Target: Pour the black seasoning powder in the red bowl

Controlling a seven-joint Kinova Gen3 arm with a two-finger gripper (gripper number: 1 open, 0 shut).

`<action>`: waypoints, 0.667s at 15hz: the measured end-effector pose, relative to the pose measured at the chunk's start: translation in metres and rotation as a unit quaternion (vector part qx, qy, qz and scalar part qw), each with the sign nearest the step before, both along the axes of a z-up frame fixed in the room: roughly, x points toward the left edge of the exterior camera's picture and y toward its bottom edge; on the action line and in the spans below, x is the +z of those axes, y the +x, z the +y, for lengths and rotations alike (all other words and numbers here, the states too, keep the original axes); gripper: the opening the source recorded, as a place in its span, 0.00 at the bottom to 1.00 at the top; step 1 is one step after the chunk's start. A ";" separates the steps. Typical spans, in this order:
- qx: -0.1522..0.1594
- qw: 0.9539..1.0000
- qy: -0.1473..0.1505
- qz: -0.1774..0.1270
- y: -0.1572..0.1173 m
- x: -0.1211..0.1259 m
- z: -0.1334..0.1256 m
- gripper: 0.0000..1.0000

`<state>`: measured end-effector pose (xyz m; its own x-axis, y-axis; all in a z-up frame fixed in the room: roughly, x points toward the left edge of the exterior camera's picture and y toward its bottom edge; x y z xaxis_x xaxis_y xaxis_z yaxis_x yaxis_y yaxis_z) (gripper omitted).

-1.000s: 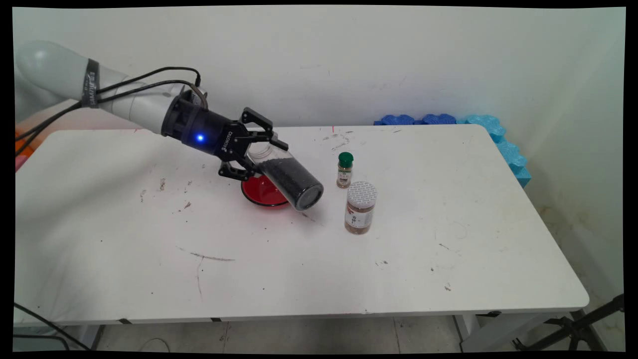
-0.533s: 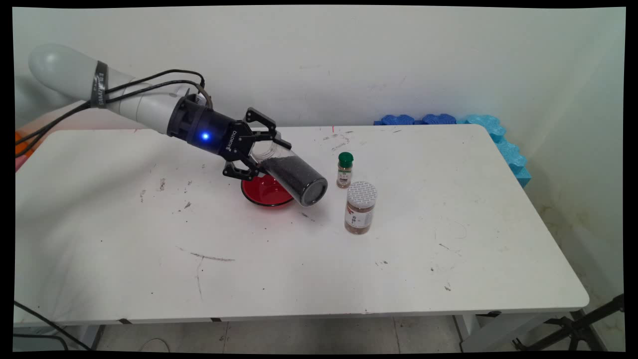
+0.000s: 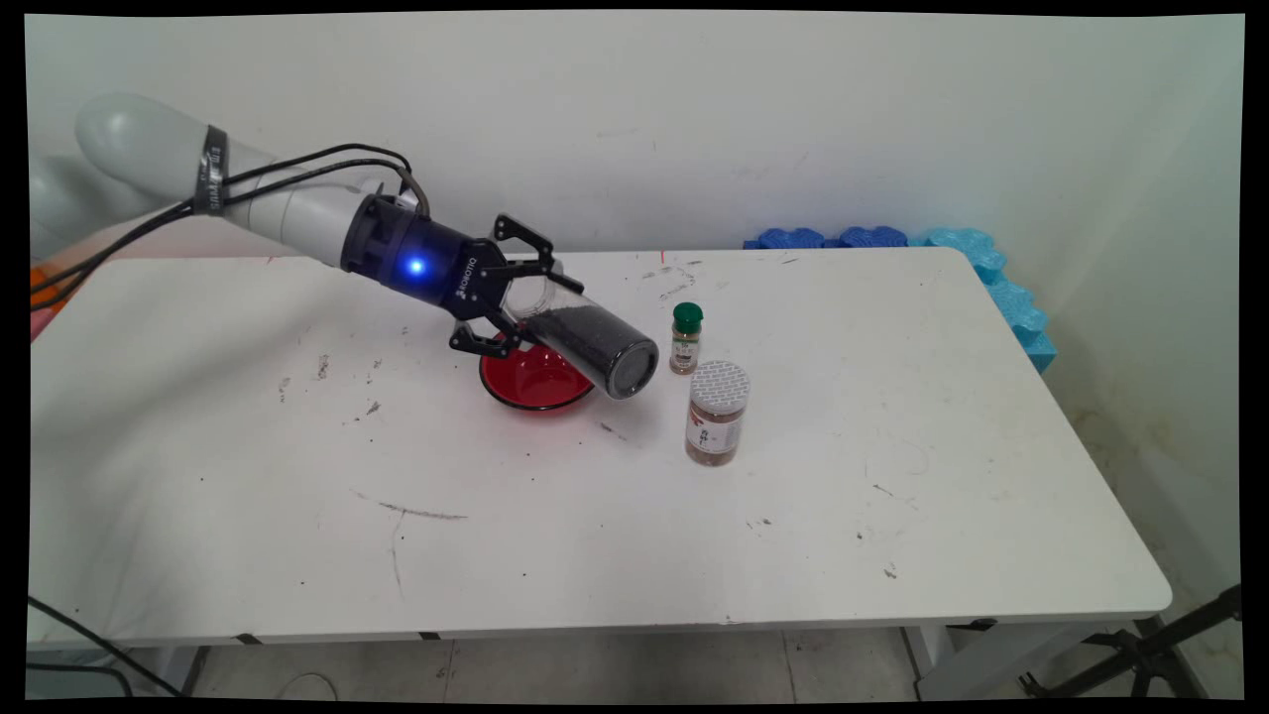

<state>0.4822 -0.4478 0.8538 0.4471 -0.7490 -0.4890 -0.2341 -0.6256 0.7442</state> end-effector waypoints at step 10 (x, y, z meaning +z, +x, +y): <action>0.032 0.998 0.050 0.027 0.003 -0.007 -0.005 0.00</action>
